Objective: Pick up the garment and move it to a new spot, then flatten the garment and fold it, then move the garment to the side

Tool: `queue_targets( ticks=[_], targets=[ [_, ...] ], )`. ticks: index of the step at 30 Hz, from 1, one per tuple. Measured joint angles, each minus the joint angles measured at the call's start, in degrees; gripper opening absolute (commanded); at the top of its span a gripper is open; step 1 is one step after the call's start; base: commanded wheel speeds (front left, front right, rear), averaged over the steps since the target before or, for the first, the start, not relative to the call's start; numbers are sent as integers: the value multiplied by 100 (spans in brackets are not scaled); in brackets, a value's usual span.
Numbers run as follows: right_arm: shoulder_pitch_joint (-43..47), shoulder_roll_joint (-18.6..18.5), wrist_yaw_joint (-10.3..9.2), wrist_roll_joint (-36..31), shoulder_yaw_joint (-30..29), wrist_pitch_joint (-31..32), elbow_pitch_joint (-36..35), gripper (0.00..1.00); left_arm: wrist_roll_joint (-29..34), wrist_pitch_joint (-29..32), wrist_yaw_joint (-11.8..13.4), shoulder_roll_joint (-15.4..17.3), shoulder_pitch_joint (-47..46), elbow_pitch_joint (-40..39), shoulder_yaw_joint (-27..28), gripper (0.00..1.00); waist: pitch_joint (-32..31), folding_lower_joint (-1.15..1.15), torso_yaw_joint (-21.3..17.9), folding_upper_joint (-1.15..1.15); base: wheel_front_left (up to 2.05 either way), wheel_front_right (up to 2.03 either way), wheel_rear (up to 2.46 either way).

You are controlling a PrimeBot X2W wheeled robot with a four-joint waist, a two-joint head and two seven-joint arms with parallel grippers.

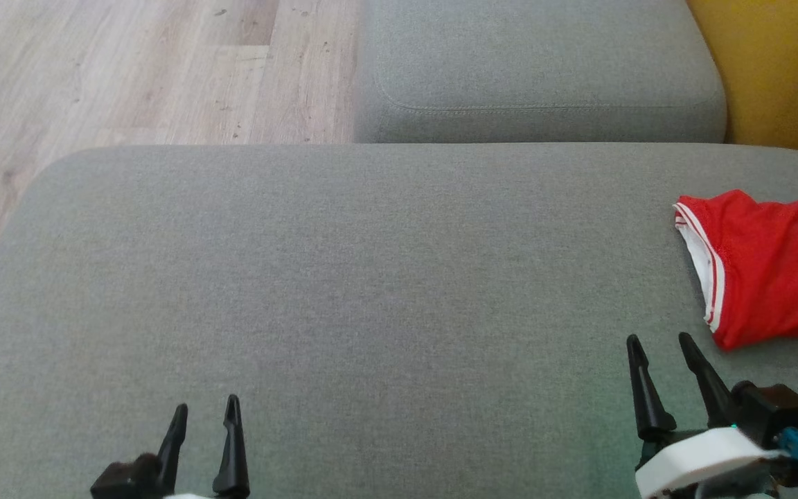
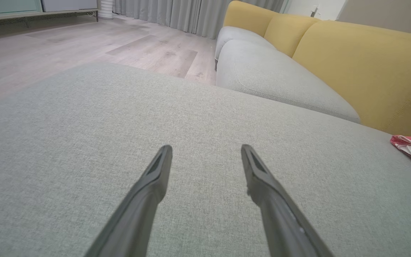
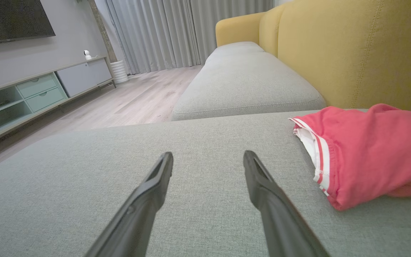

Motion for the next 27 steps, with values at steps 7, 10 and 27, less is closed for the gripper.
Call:
queue_targets(
  ticks=[7,10,27],
  targets=[
    [1,0,0,1,15,5,-11,100,0,-27,0,-12,-1,-33,-3,100,2,0,-50,0,0,0,0],
    [1,0,0,1,29,5,-12,100,3,-36,1,-16,-1,-33,-5,100,9,0,-59,0,0,0,0],
    [176,3,0,723,30,56,510,0,-439,102,-215,-298,222,436,160,0,45,1,-103,0,0,0,0]
  ],
)
